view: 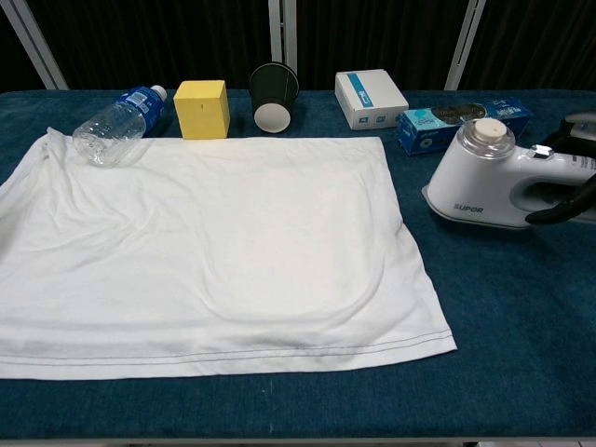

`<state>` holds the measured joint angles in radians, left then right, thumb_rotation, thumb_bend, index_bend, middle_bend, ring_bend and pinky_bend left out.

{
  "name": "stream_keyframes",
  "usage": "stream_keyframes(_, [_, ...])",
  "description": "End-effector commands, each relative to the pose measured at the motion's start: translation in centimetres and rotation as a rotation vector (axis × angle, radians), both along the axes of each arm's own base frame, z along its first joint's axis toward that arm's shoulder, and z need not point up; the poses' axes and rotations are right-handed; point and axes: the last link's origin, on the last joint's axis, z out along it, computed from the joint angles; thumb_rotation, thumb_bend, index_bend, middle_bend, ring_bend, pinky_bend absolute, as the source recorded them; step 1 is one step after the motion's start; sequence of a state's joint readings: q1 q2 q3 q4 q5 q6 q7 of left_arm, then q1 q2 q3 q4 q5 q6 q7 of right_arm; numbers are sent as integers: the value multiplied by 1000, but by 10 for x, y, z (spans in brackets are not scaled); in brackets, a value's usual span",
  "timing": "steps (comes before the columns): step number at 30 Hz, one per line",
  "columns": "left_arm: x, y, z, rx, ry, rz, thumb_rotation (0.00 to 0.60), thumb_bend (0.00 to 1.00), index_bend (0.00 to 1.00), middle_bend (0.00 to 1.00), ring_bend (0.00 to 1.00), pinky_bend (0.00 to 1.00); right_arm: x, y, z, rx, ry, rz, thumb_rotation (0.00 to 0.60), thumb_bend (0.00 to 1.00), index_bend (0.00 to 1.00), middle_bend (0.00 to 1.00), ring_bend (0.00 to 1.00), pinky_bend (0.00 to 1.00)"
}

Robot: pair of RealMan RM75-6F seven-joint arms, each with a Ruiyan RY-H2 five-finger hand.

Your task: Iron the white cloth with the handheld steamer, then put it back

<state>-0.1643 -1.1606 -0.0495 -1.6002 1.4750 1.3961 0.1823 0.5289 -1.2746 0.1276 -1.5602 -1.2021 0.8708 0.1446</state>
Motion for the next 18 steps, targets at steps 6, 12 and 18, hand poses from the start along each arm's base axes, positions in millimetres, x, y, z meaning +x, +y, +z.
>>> stream_keyframes(6, [34, 22, -23, -148, -48, -126, 600, 199, 110, 26, 0, 0, 36, -16, 21, 104, -4, 197, 600, 296, 1000, 911, 927, 580])
stream_keyframes(12, [65, 39, -60, -330, -121, -202, 520, 339, 110, 27, 0, 0, 66, -29, 19, 147, -20, 261, 600, 296, 1000, 930, 947, 627])
stream_keyframes(18, [82, 53, -99, -446, -145, -217, 481, 353, 110, 27, 0, 0, 93, -44, 7, 204, -22, 295, 600, 296, 1000, 930, 948, 632])
